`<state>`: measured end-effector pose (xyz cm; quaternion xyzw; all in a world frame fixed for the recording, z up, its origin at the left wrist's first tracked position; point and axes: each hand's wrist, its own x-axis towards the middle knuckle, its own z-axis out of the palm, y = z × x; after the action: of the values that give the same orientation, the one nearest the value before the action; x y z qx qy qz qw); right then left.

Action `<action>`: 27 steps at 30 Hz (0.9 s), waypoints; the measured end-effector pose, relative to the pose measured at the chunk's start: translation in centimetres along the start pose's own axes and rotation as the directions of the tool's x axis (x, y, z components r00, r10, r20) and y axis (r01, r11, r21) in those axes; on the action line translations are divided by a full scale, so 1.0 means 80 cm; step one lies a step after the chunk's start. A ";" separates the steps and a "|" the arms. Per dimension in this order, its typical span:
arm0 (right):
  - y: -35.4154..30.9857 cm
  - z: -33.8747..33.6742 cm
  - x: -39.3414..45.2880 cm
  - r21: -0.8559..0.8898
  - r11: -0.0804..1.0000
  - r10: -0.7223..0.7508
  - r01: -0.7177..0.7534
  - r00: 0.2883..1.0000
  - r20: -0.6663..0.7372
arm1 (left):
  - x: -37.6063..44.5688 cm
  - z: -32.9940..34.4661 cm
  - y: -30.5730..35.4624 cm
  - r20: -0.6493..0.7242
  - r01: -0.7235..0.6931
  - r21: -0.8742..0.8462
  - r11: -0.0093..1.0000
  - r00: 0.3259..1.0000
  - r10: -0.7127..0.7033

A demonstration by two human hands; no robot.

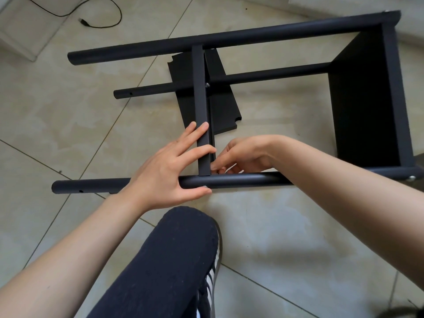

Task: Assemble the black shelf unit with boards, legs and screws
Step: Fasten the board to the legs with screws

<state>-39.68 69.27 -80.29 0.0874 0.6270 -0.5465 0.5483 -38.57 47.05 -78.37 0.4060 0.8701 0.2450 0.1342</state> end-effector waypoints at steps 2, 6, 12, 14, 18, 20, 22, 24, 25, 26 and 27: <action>0.001 0.003 0.003 -0.002 1.000 -0.007 0.007 1.000 -0.022 | 0.000 0.000 0.000 -0.001 0.000 0.000 1.000 1.000 0.000; -0.002 0.012 0.008 0.006 1.000 -0.023 0.023 0.999 -0.037 | 0.000 0.000 0.000 -0.003 0.003 -0.004 1.000 1.000 -0.003; -0.002 0.001 0.000 0.000 1.000 0.009 -0.009 1.000 -0.002 | 0.000 -0.001 0.001 0.004 0.004 0.008 1.000 1.000 -0.004; -0.002 0.002 0.001 -0.002 1.000 -0.001 0.001 1.000 -0.022 | 0.000 -0.001 0.001 0.002 0.003 0.007 1.000 1.000 -0.003; -0.004 0.010 0.006 -0.004 1.000 -0.024 0.024 0.999 -0.041 | 0.000 -0.001 0.002 0.002 0.007 0.003 1.000 1.000 -0.007; -0.004 0.010 0.006 -0.003 1.000 -0.020 0.020 0.999 -0.039 | 0.000 -0.002 0.002 0.004 0.009 -0.001 1.000 1.000 -0.009; -0.003 0.007 0.005 0.003 1.000 -0.017 0.017 0.999 -0.030 | 0.000 -0.001 0.001 0.005 0.008 -0.003 1.000 1.000 -0.008; -0.002 0.006 0.004 0.009 1.000 -0.018 0.018 1.000 -0.018 | 0.000 -0.001 0.001 0.004 0.009 -0.001 1.000 1.000 -0.009; -0.002 0.006 0.004 0.011 1.000 -0.016 0.016 1.000 -0.017 | 0.000 -0.001 0.001 0.004 0.009 0.001 1.000 1.000 -0.009; -0.002 0.006 0.005 0.015 1.000 -0.014 0.014 1.000 -0.022 | 0.000 -0.001 0.001 0.004 0.010 0.003 1.000 1.000 -0.010; -0.002 0.006 0.006 0.020 1.000 -0.010 0.010 0.999 -0.030 | 0.000 -0.001 0.001 0.005 0.009 0.004 1.000 1.000 -0.009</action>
<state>-39.66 68.59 -80.50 0.0980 0.6303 -0.5539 0.5351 -38.56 47.11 -78.24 0.4028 0.8722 0.2417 0.1365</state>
